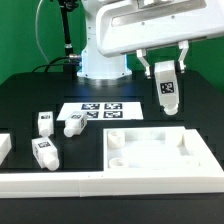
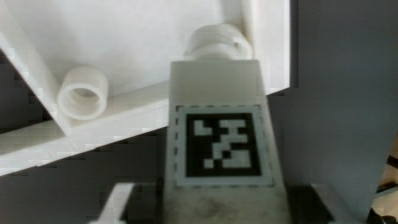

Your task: Assemble one leg

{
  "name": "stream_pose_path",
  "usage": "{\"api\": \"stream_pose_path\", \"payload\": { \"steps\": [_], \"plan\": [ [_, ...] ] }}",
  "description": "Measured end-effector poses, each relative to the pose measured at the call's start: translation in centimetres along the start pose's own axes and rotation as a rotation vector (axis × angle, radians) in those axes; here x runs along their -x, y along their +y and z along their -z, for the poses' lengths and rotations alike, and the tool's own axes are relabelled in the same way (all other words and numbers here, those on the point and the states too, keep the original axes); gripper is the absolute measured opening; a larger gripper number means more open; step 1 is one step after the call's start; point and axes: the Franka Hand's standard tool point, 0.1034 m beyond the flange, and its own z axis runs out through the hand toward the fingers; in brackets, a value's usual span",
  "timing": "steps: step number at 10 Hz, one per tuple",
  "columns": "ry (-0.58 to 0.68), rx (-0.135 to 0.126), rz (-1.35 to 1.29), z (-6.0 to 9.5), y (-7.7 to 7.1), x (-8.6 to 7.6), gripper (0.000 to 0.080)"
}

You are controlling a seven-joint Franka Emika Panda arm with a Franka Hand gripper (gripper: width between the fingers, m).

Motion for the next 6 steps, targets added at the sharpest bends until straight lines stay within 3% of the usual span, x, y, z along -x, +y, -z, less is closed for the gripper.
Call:
{"api": "stream_pose_path", "payload": {
  "steps": [1,3,6],
  "plan": [
    [0.011,0.007,0.088,-0.6,0.1,-0.2,0.0287],
    [0.047,0.001,0.261,-0.9,-1.9,-2.3,0.0287],
    [0.053,-0.001,0.303,-1.2,-2.0,-2.1,0.0287]
  ]
}}
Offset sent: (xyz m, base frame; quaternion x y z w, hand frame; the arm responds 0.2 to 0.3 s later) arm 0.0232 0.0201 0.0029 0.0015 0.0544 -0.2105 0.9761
